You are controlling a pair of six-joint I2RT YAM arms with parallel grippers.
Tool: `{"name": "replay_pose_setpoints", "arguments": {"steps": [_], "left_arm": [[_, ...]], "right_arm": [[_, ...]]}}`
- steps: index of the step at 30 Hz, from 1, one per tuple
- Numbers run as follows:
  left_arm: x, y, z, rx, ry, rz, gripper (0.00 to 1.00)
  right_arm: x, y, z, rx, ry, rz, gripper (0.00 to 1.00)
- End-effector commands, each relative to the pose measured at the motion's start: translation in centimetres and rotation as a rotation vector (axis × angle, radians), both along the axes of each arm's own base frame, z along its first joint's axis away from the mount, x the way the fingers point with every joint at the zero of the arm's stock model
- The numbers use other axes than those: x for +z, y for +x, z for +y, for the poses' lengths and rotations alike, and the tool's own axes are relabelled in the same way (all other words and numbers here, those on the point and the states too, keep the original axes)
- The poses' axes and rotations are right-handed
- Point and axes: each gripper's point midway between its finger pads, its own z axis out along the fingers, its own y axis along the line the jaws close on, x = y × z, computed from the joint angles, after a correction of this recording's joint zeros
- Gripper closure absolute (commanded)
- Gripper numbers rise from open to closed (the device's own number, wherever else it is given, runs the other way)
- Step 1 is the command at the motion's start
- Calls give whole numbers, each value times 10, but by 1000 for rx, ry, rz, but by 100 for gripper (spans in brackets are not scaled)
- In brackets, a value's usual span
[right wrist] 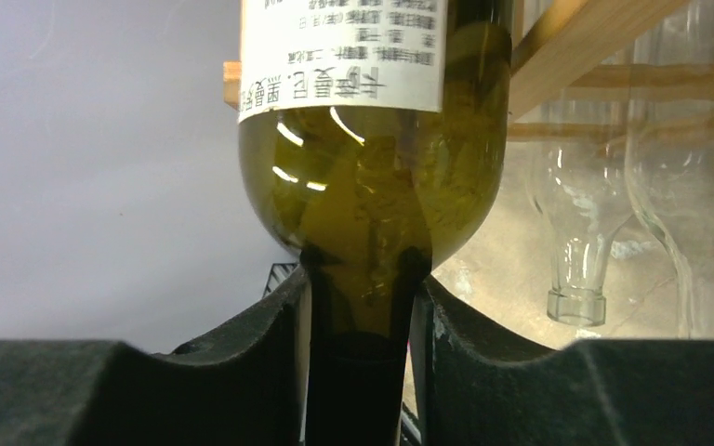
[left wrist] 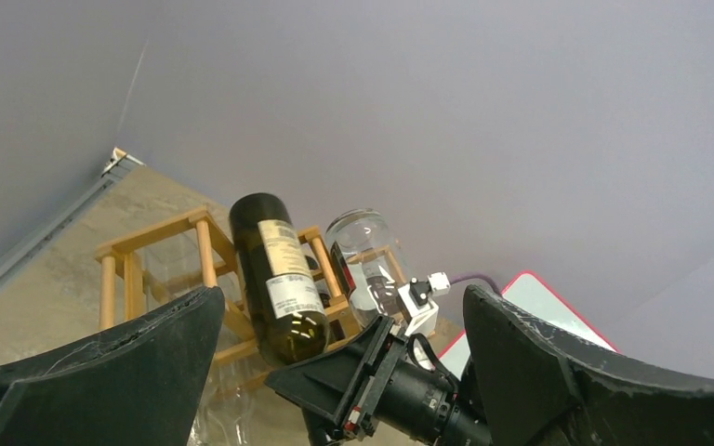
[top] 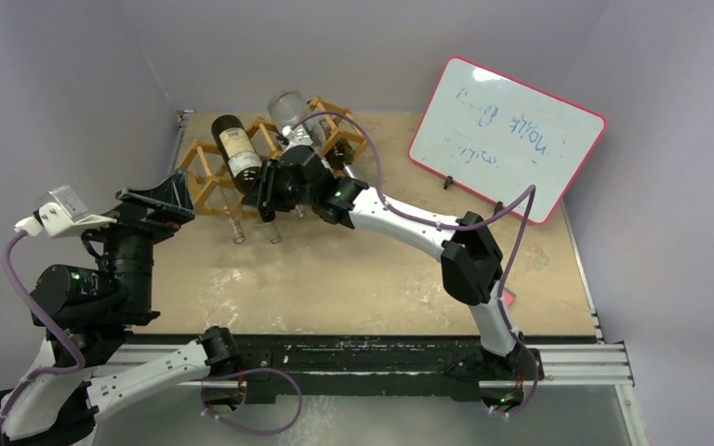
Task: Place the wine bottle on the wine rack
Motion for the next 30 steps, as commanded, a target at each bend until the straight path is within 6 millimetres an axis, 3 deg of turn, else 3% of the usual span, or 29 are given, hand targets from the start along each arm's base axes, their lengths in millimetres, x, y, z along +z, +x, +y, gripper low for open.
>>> {"name": "replay_pose_setpoints", "arguments": {"steps": [1, 9, 13, 15, 18, 21, 26, 30], "left_arm": [[3, -1, -7, -47, 101, 2, 0], [2, -1, -9, -59, 93, -6, 0], [1, 0, -7, -46, 96, -2, 0], [0, 0, -6, -37, 99, 2, 0], [0, 1, -7, -35, 109, 6, 0], [-1, 1, -8, -41, 125, 12, 0], [-7, 1, -5, -21, 164, 41, 0], [-30, 4, 1, 43, 235, 126, 0]], "right_arm": [[76, 3, 11, 15, 189, -130, 54], [70, 0, 9, 29, 163, -120, 43], [77, 1, 0, 4, 157, -146, 36], [83, 6, -8, -29, 141, -184, 25], [92, 8, -19, -53, 115, -225, 17], [98, 9, -30, -78, 90, -257, 15], [137, 4, -54, -97, 93, -359, 14], [150, -3, -92, -149, 38, -428, 13]]}}
